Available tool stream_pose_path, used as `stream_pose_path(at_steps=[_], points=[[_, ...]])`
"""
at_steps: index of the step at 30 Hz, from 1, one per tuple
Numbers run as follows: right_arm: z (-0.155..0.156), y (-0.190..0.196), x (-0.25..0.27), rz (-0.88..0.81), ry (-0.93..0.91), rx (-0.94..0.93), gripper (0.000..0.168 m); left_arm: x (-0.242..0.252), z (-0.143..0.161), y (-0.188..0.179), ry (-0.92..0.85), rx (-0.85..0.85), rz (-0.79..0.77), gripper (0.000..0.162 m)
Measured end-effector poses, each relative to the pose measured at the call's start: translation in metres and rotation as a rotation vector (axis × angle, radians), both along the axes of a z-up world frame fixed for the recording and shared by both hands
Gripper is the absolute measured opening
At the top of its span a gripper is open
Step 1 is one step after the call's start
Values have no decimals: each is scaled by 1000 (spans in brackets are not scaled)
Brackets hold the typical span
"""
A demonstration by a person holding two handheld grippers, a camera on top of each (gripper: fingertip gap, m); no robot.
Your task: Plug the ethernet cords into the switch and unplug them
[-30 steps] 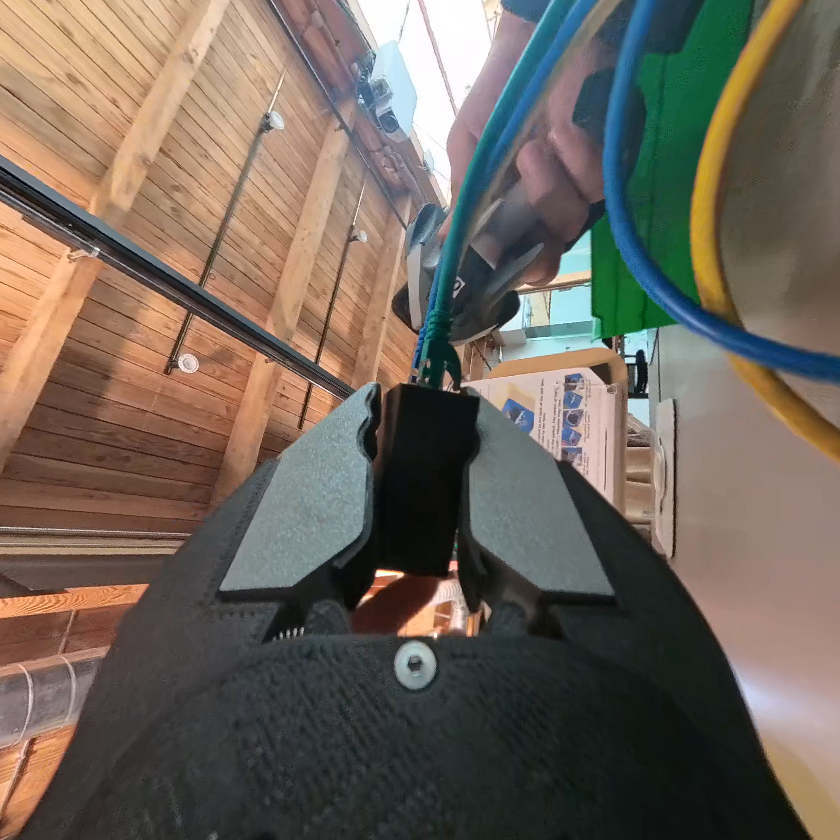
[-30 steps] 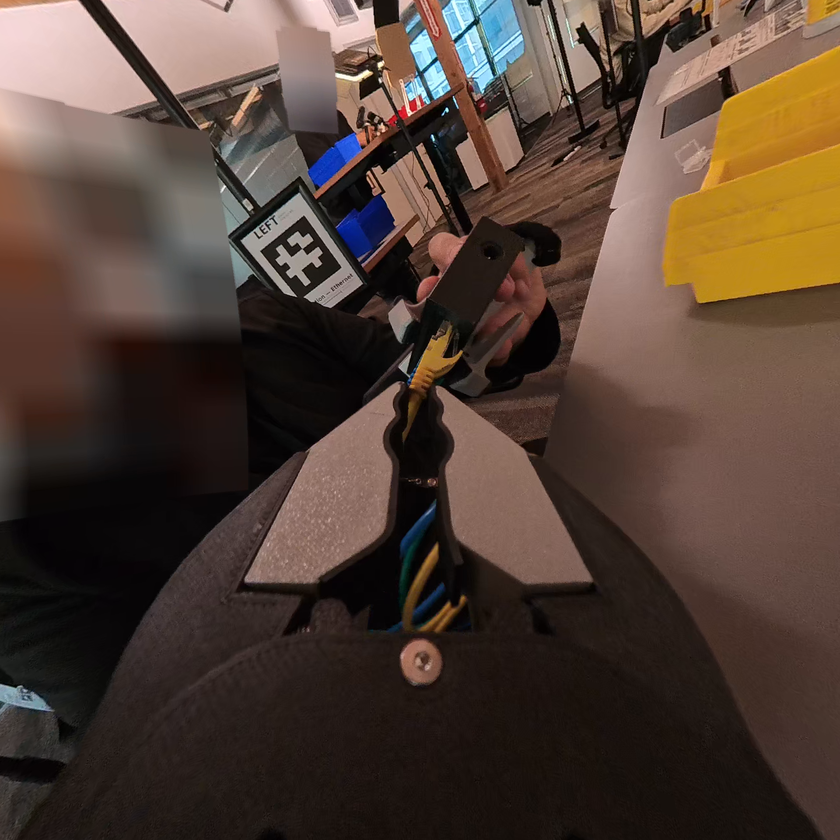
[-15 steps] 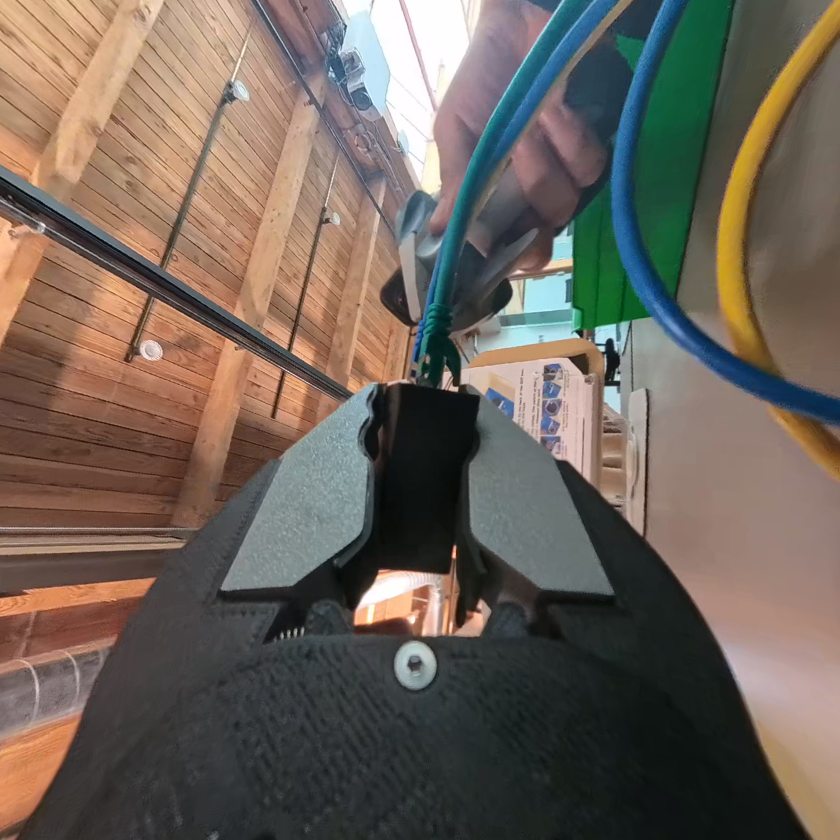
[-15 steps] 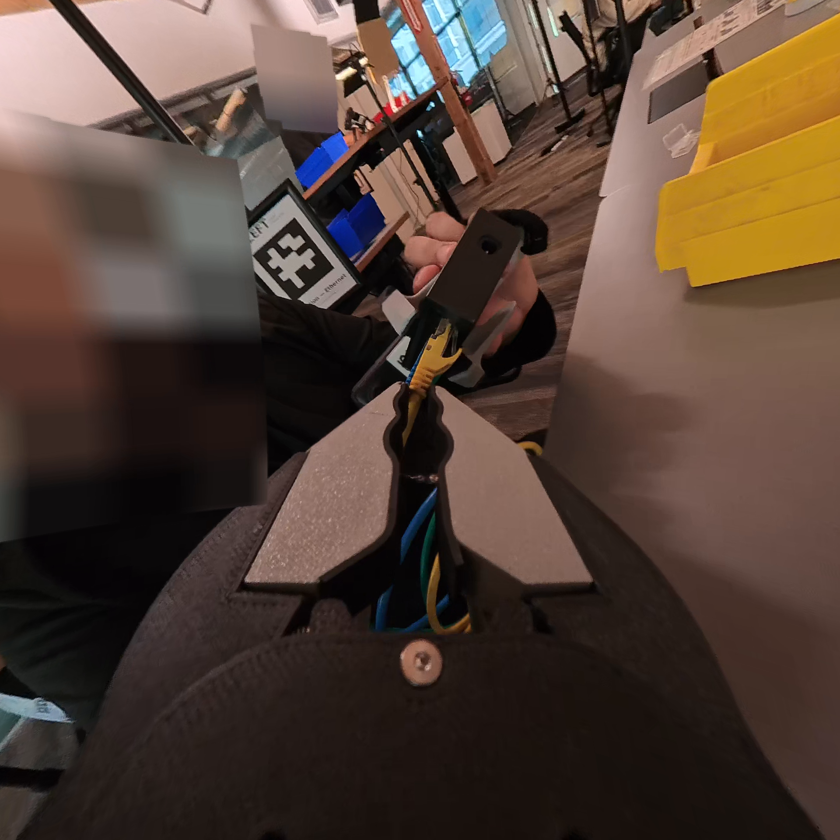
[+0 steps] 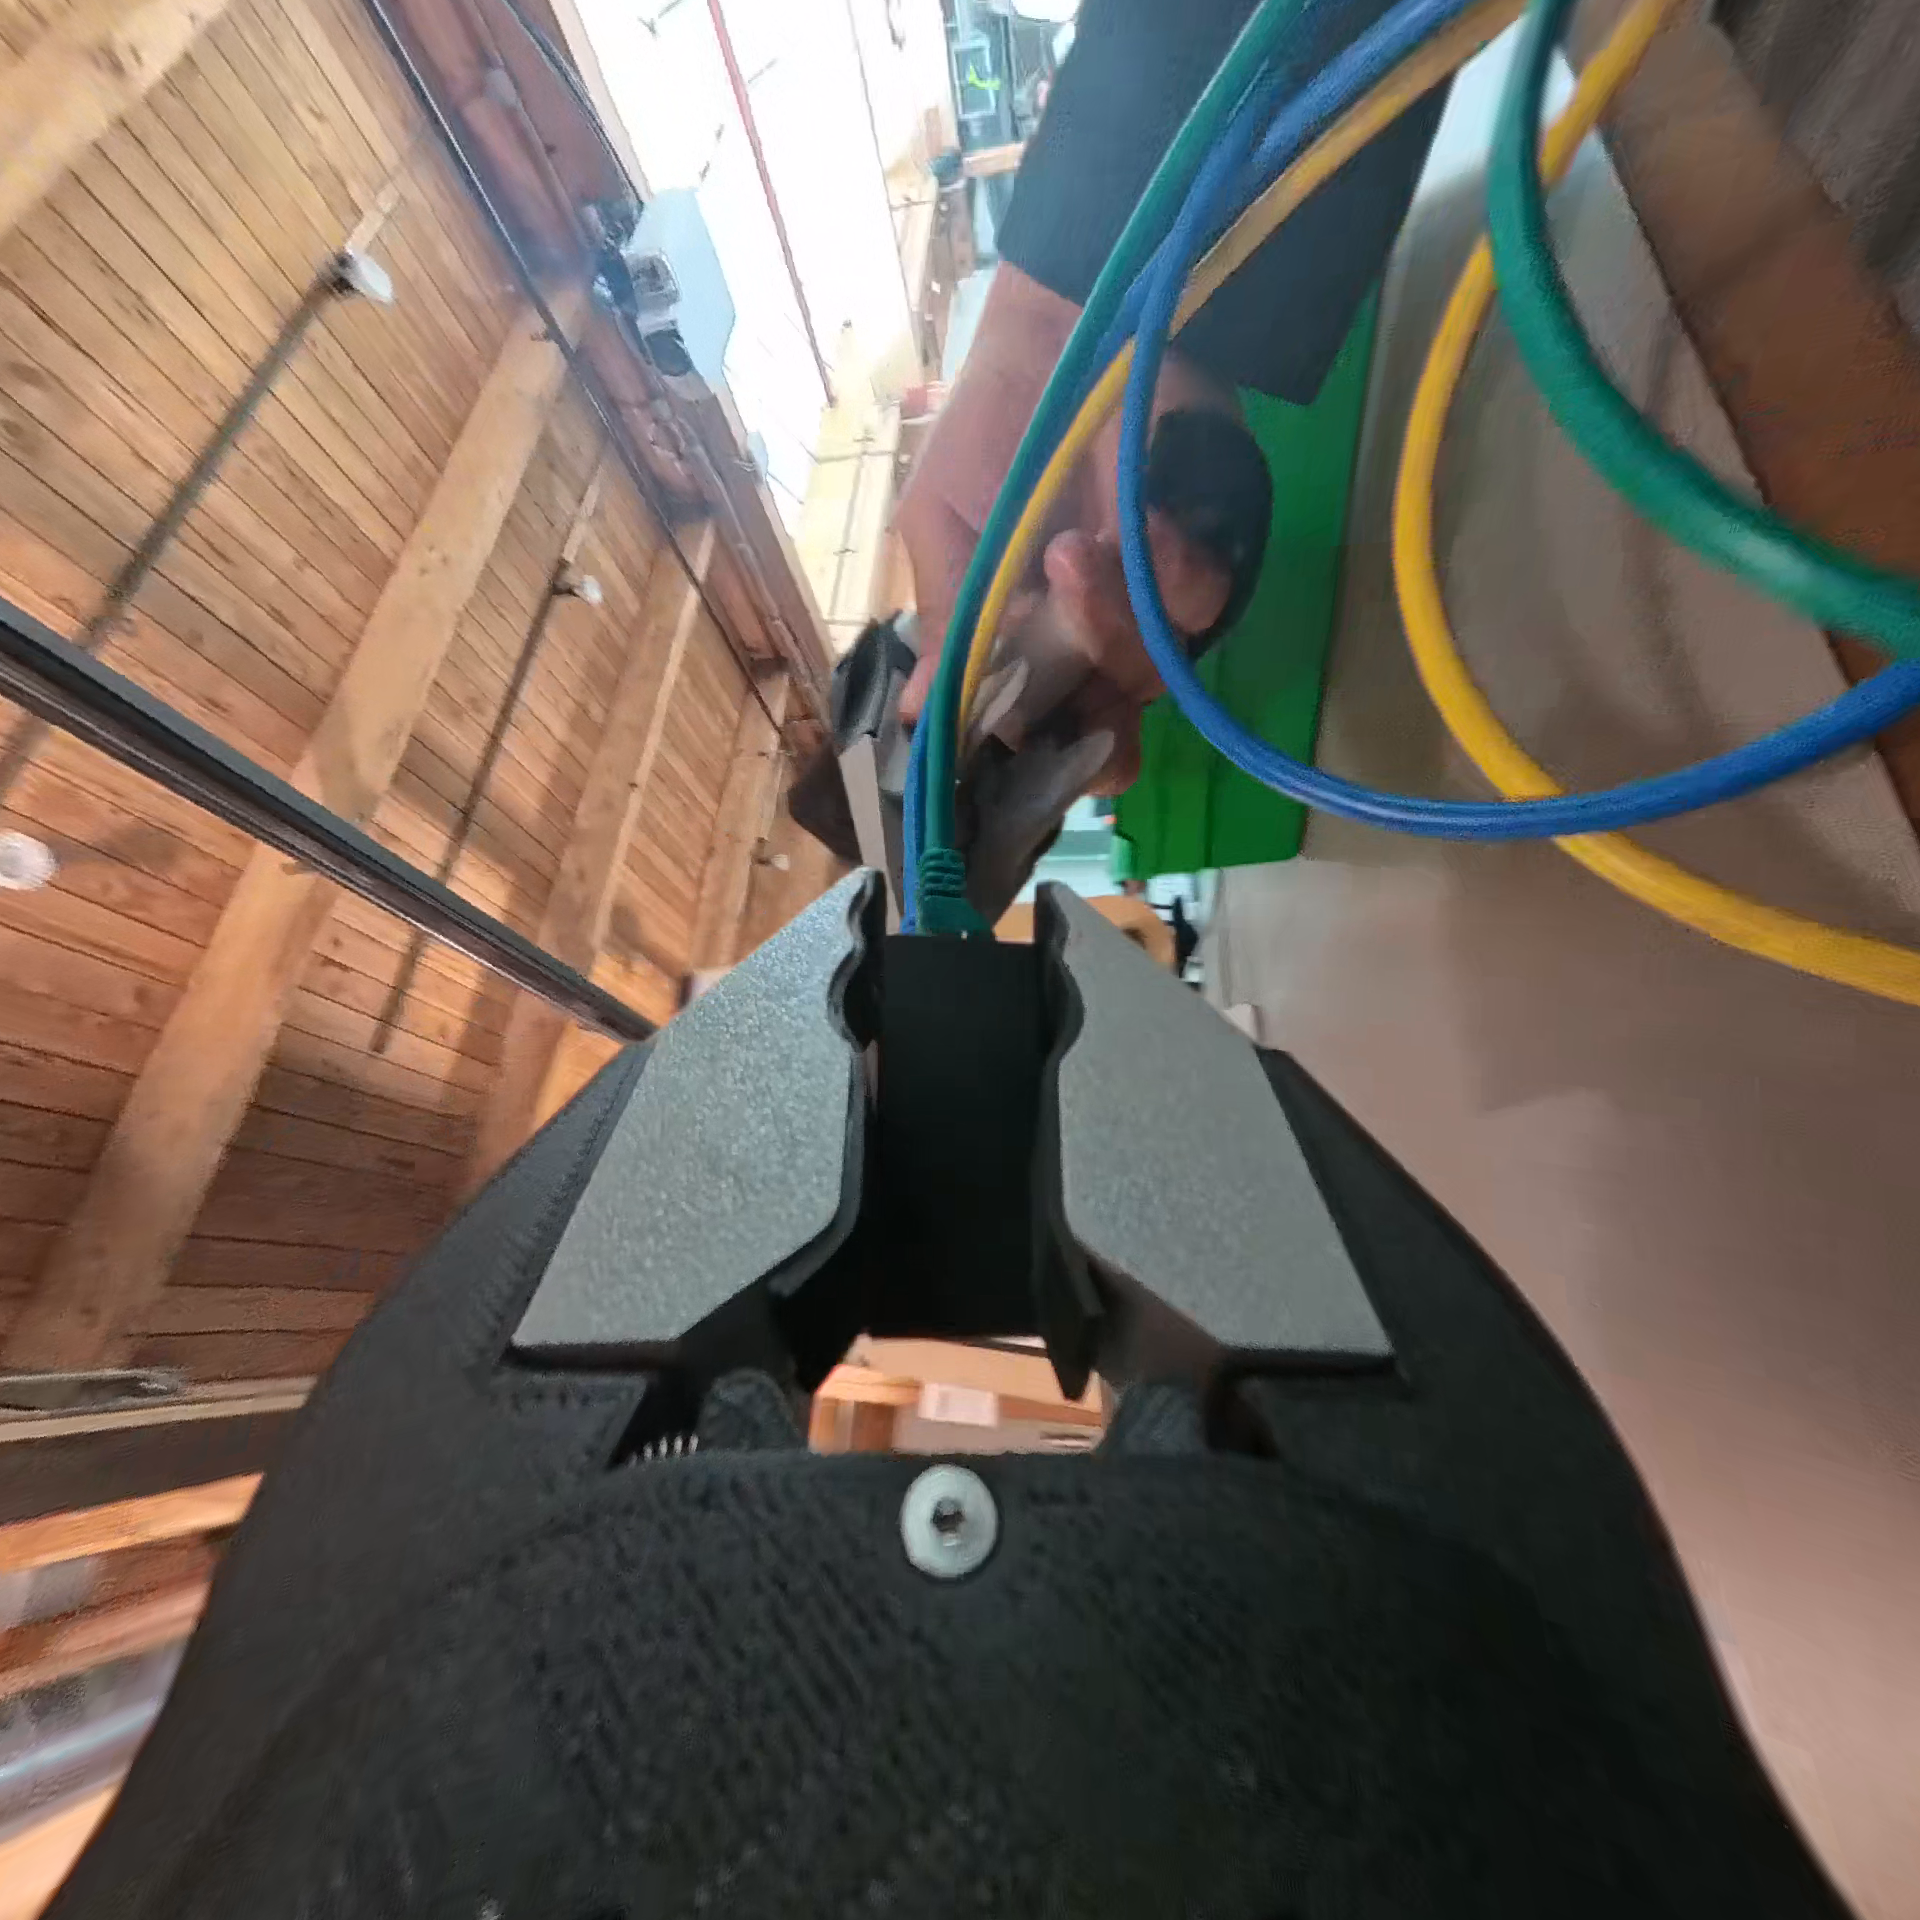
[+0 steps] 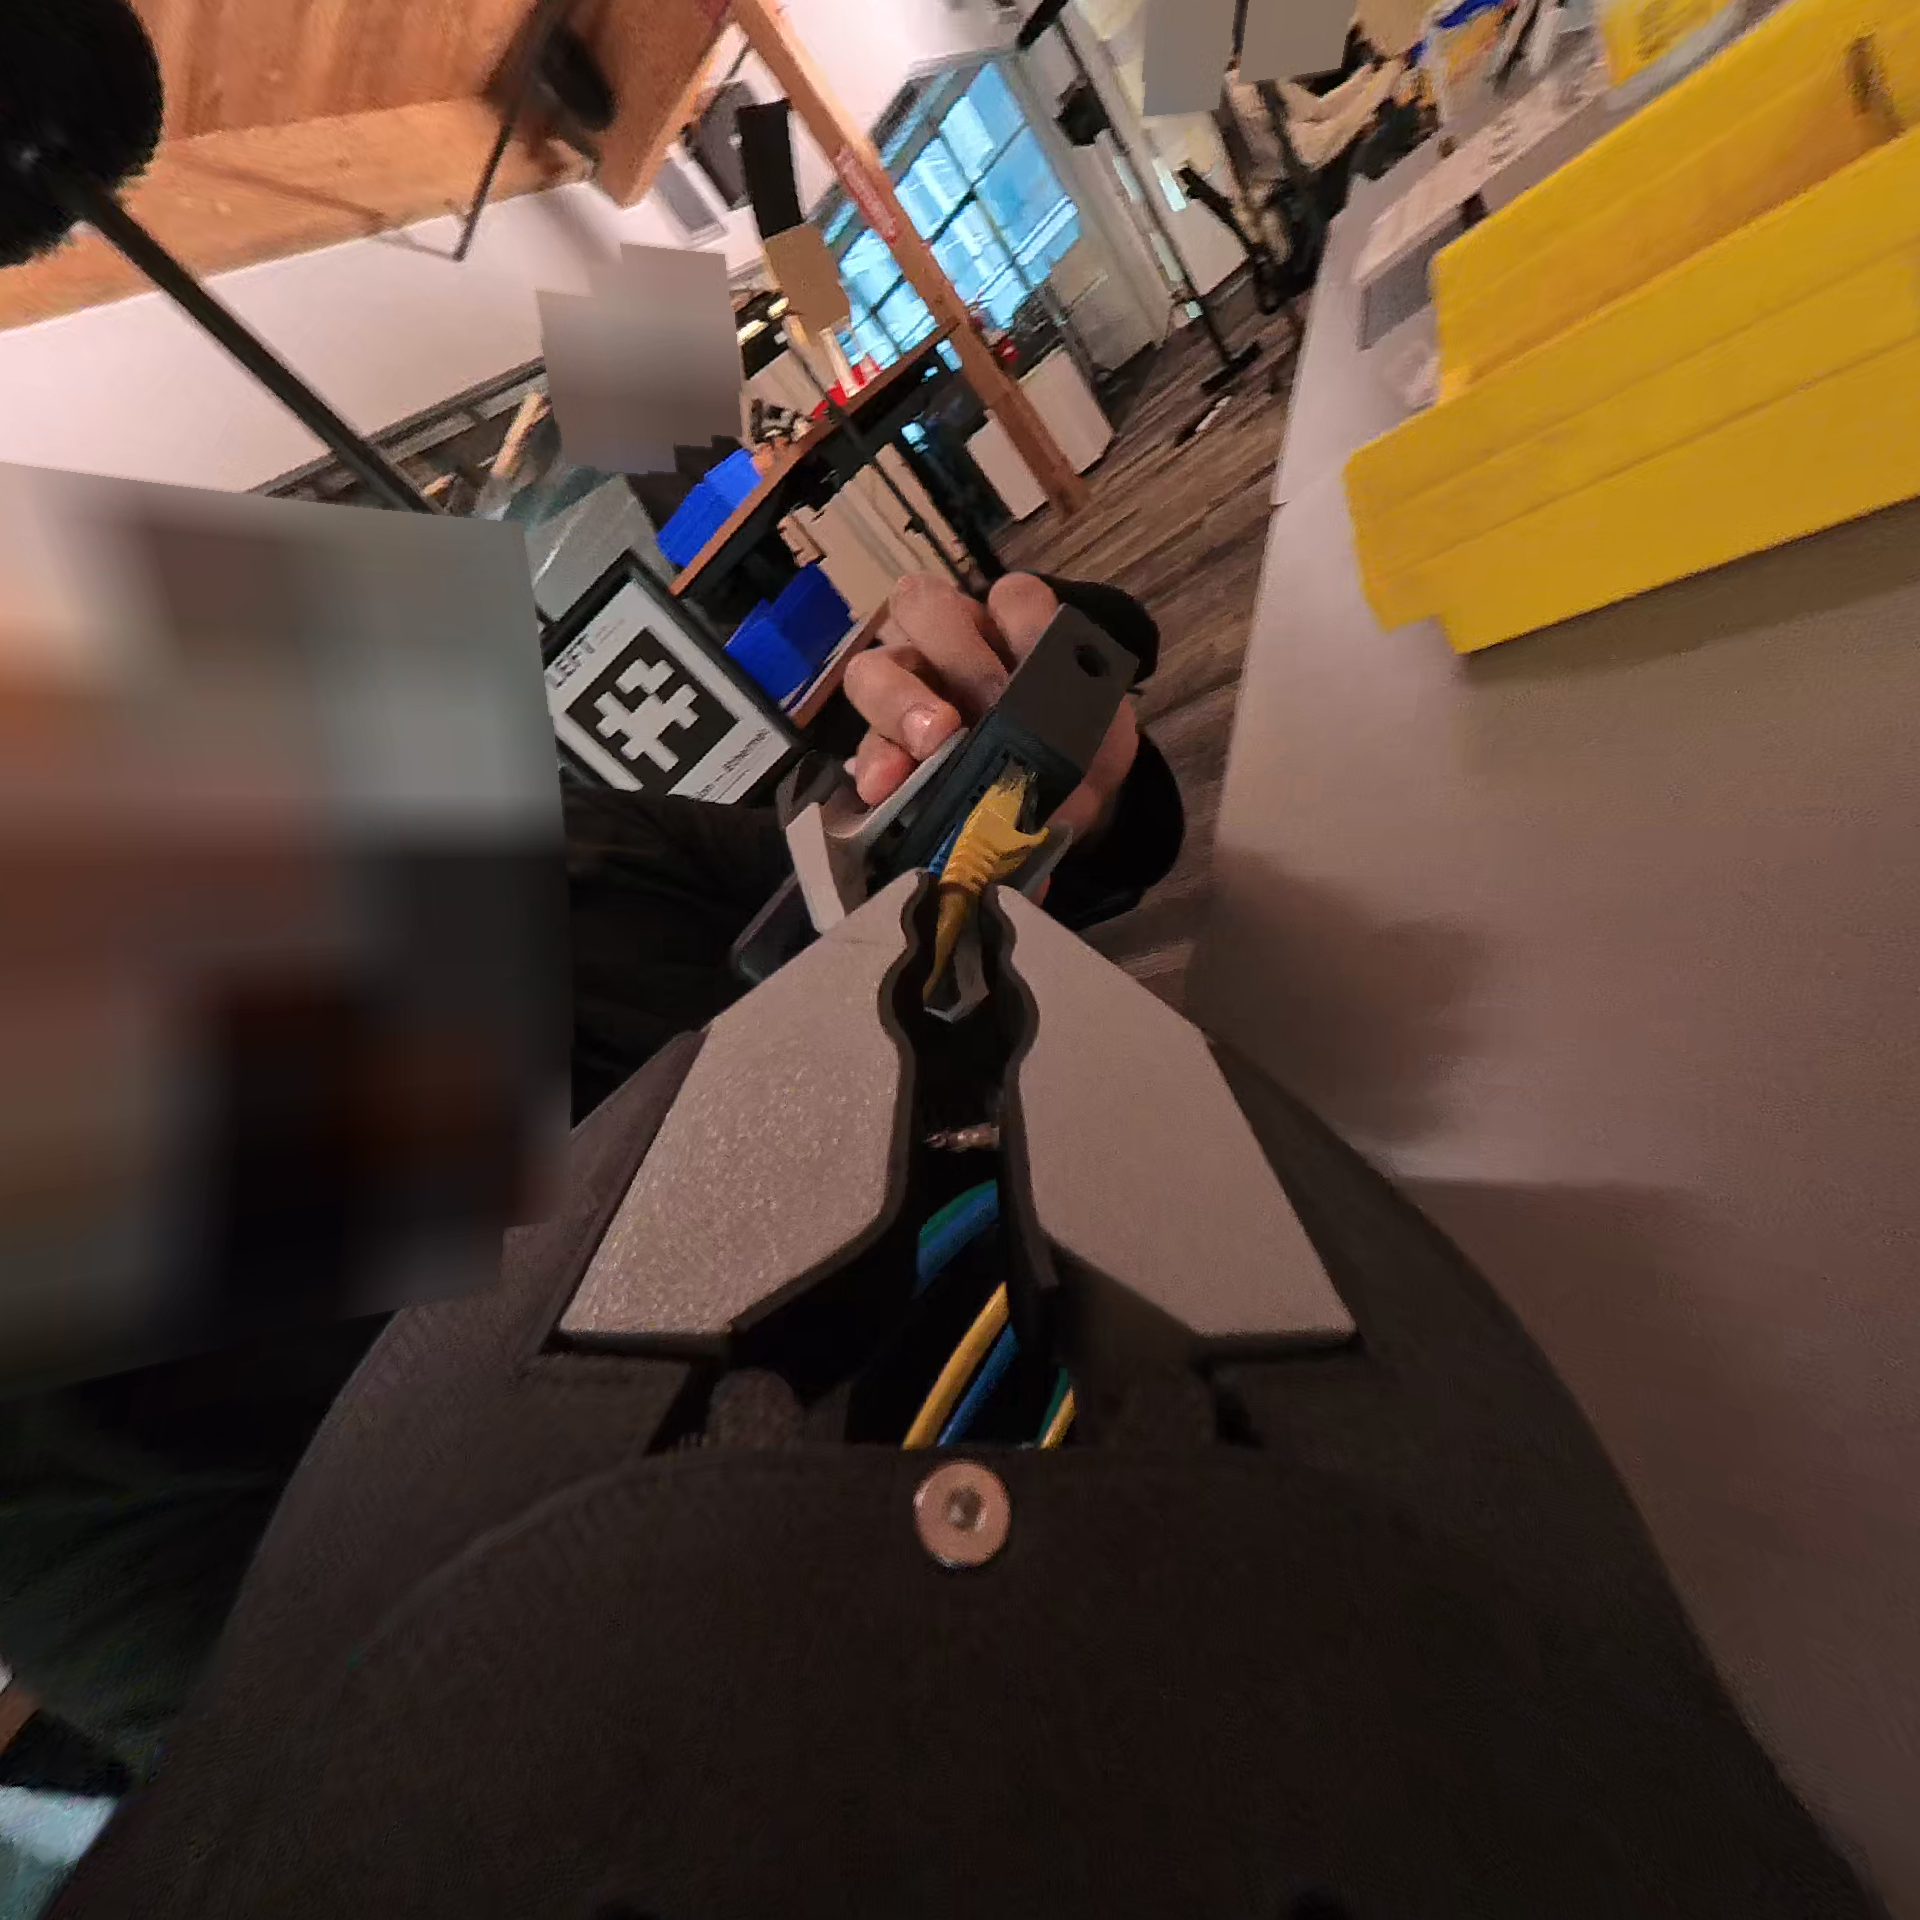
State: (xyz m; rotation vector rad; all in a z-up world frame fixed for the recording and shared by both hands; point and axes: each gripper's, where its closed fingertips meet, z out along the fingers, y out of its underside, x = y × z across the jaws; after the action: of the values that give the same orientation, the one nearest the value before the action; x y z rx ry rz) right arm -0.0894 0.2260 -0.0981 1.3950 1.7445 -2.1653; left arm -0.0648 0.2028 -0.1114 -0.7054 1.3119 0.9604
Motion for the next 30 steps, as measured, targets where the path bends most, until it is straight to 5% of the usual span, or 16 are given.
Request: stream_pose_path(at_steps=[6, 16, 19, 25, 30], points=[[-47, 40, -31, -216, -173, 40, 4, -42, -39, 40, -201, -249, 82, 27], [-77, 72, -57, -271, -200, -28, 11, -57, -76, 51, -143, -308, 113, 27], [-94, 69, -57, -267, -234, 133, 10, -53, -106, 51, -56, -420, 114, 27], [-121, 71, -51, -305, -321, 537, 19, -58, -113, 52, -99, -495, 144, 26], [-113, 61, -36, -260, -327, 592, 22, -58, -111, 52, -97, -482, 128, 27]])
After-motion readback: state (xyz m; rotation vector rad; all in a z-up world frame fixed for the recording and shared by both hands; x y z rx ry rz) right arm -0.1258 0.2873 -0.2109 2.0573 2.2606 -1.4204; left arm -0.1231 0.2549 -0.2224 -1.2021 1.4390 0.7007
